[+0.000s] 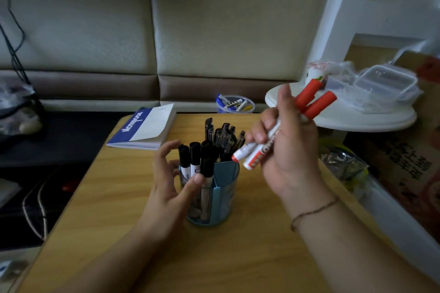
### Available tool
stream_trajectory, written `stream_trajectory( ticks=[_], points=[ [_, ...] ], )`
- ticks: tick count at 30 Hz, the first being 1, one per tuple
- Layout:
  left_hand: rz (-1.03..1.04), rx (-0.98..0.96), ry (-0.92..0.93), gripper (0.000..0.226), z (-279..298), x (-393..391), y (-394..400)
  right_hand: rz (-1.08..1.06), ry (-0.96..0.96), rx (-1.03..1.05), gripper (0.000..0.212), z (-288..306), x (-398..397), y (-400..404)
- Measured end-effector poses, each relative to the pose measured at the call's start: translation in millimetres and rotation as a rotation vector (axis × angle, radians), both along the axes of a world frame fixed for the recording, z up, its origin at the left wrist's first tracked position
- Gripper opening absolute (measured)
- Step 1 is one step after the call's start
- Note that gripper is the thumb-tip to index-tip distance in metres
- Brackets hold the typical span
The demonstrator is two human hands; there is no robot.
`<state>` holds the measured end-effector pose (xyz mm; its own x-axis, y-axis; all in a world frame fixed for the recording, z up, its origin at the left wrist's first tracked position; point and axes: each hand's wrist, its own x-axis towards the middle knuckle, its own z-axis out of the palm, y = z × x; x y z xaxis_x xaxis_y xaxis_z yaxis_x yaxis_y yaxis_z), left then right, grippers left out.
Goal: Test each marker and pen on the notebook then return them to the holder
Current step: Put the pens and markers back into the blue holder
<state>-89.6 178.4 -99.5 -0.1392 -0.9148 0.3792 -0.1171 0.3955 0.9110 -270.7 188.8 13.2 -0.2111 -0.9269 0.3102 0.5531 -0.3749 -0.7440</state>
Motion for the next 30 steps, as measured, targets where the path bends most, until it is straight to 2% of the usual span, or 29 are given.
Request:
stream_trajectory(
  ticks=[3,7,9,14,16,19,21,22,23,25,26,27,28,30],
  points=[
    [0.003,0.014,-0.006,0.09,0.5,0.5,0.9,-0.099,0.078,-0.052,0.025,-9.5,24.5,-3.2],
    [0.0,0.008,0.026,0.089,1.2,-2.5,2.2,-0.278,0.374,-0.111,0.021,-32.0,28.5,-2.8],
    [0.001,0.012,0.041,0.089,0.8,-4.0,2.7,-0.304,0.43,-0.095,0.02,-38.9,28.3,-1.4],
    [0.001,-0.013,0.018,0.083,1.2,-4.1,2.7,-0.285,0.619,-0.094,0.033,-37.1,29.0,1.7],
    [-0.002,-0.017,0.011,0.084,0.4,-1.5,2.0,-0.277,0.585,-0.167,0.037,-29.3,20.9,2.7],
    [0.029,-0.018,0.029,0.089,-0.4,0.9,2.0,-0.386,0.48,-0.253,0.023,-16.4,-9.4,-3.4],
    [0.083,-0.061,0.04,0.09,1.0,0.1,1.8,-0.461,0.455,-0.147,0.015,-18.9,-42.0,-18.4],
    [0.109,-0.077,0.048,0.089,1.6,-0.4,1.4,-0.5,0.552,-0.025,0.014,-25.8,-63.0,-31.0],
    [0.133,-0.085,0.061,0.085,1.8,-1.1,0.6,-0.524,0.762,0.146,0.02,-35.3,-84.8,-44.6],
    [0.169,-0.084,0.089,0.075,1.0,-1.4,-0.8,-0.432,1.312,0.525,0.05,-58.9,-122.6,-64.6],
    [0.177,-0.08,0.095,0.074,1.2,-1.5,-1.2,-0.358,1.54,0.648,0.063,-69.8,-134.8,-70.7],
    [0.177,-0.078,0.095,0.076,1.7,-1.3,-1.5,-0.296,1.693,0.713,0.068,-78.0,-141.8,-76.1],
    [0.173,-0.074,0.092,0.08,1.7,-1.0,-1.7,-0.255,1.783,0.737,0.065,-82.2,-142.5,-79.6],
    [0.168,-0.075,0.091,0.083,0.8,0.2,-2.0,-0.223,1.885,0.715,0.053,-83.1,-137.5,-89.3]
  ],
)
